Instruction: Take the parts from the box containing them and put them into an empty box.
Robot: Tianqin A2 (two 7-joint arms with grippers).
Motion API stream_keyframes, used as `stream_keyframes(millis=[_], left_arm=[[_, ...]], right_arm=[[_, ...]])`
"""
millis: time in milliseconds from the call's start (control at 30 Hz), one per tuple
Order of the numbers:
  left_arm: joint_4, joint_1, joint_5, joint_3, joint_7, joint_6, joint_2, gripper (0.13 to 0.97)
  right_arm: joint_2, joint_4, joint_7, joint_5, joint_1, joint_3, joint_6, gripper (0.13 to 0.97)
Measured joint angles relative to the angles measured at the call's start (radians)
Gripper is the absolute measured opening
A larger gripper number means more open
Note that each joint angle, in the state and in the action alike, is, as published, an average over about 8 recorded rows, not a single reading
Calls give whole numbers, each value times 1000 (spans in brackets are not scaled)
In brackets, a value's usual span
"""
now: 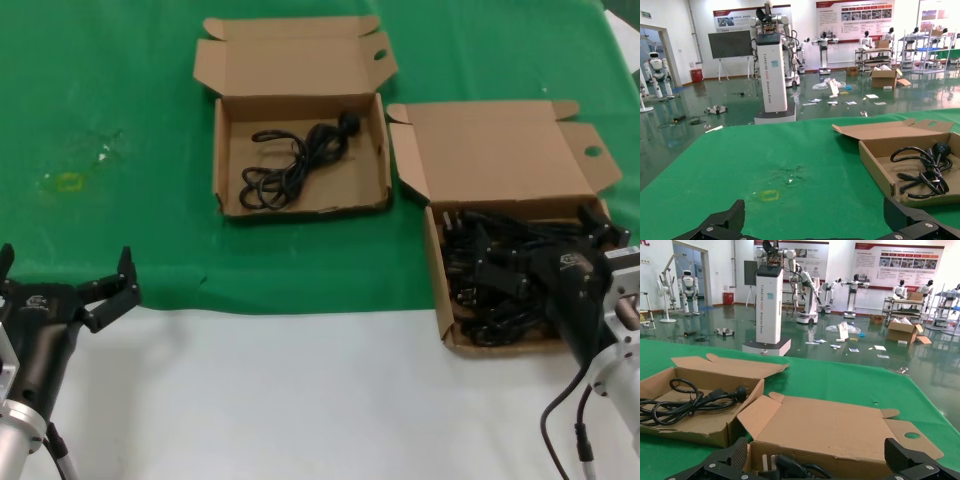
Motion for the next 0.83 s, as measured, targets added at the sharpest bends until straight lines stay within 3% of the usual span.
stream_keyframes(millis=[833], left_arm=[[0,0,0,0,0,0,0,966]], right_arm=[[0,0,0,0,0,0,0,966]])
